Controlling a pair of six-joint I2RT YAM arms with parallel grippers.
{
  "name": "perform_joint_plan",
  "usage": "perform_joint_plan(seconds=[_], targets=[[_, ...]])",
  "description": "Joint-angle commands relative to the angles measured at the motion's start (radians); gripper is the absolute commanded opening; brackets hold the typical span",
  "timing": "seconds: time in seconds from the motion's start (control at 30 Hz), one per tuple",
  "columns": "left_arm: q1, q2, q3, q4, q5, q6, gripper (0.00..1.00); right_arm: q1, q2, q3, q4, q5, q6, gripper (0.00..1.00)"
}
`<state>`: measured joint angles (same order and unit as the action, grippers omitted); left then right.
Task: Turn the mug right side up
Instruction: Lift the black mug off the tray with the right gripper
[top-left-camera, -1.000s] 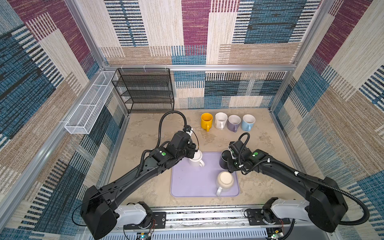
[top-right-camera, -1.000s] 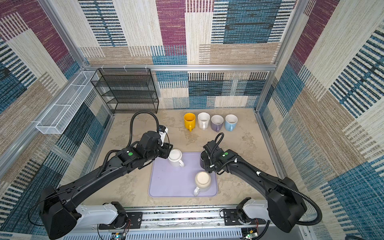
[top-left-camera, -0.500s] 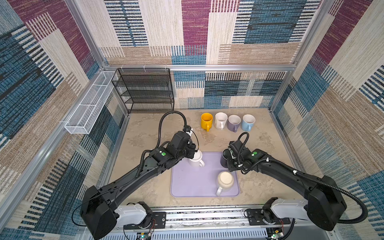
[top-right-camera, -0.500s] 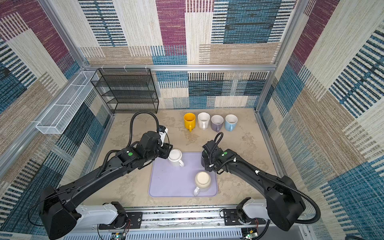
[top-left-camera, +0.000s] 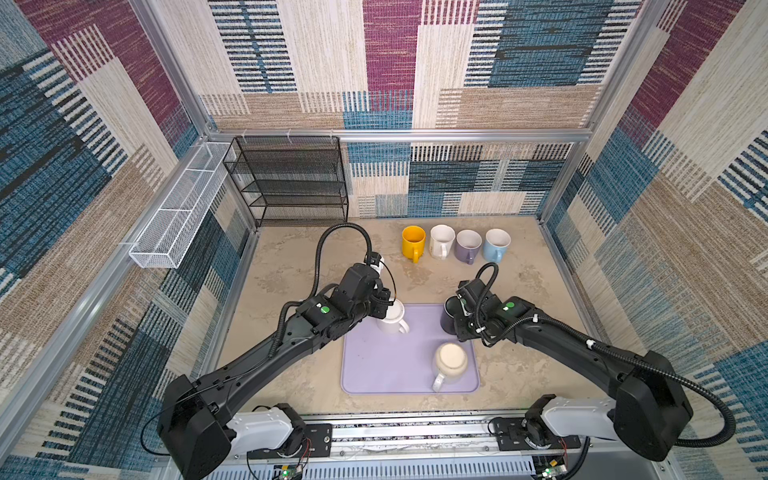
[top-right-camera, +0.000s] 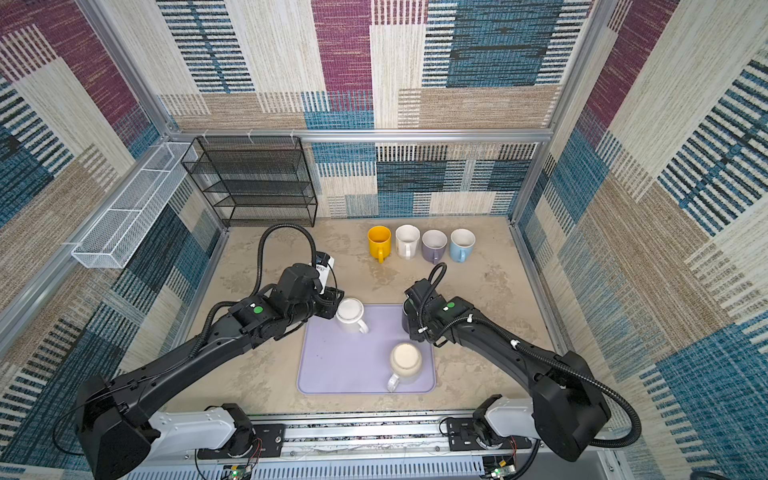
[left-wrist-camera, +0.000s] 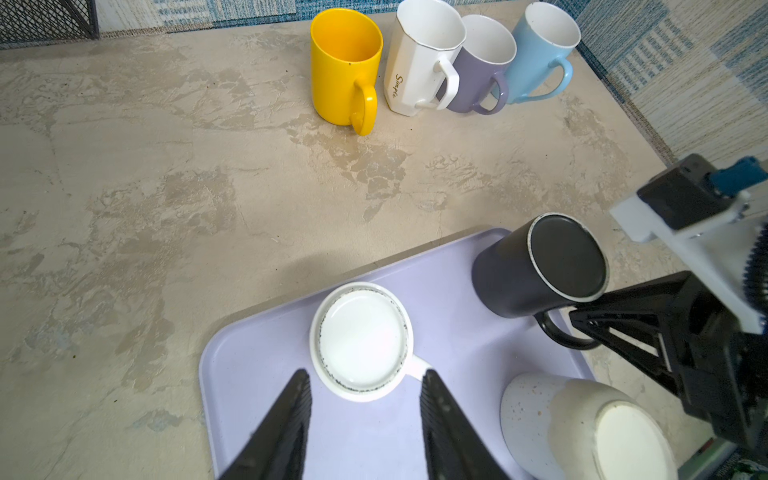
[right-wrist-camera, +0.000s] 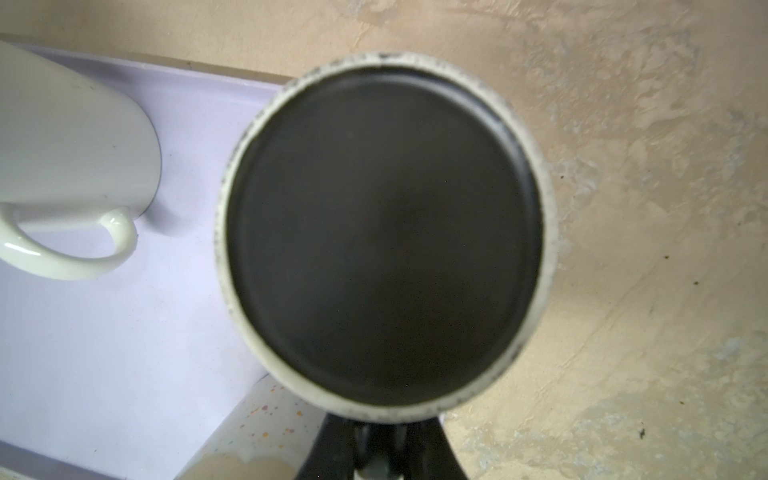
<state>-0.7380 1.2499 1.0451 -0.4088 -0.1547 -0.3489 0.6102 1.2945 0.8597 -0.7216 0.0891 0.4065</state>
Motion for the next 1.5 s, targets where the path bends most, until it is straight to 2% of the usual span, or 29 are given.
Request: perform_joint_plan(seconds=[0.0, 0.33, 0.8, 1.23, 1.47], targets=[[0.0, -0.005, 0.0, -0.001, -0.016, -0.006, 0.44, 0.002, -0.015, 0.016, 0.047, 0.021, -0.003, 0.0], [-0.001, -0.006, 0.006, -0.001, -0.013, -0.005, 0.44, 0.002, -0.038, 0.028, 0.094, 0.016, -0.02, 0.0], [0.0, -0.002, 0.02, 0.004, -0.013, -0.008, 0.44, 0.002, -0.073, 0.006, 0.299, 0.009, -0.035, 0.0], [-0.001, -0.018, 0.007, 0.006, -0.037, -0.036, 0.44, -0.001, -0.037, 0.004, 0.523, -0.101, -0.057, 0.0], [0.001, -0.096, -0.047, -0.005, -0.058, -0.063, 0.44, -0.009, 0.007, 0.04, 0.628, -0.217, -0.066, 0.0]])
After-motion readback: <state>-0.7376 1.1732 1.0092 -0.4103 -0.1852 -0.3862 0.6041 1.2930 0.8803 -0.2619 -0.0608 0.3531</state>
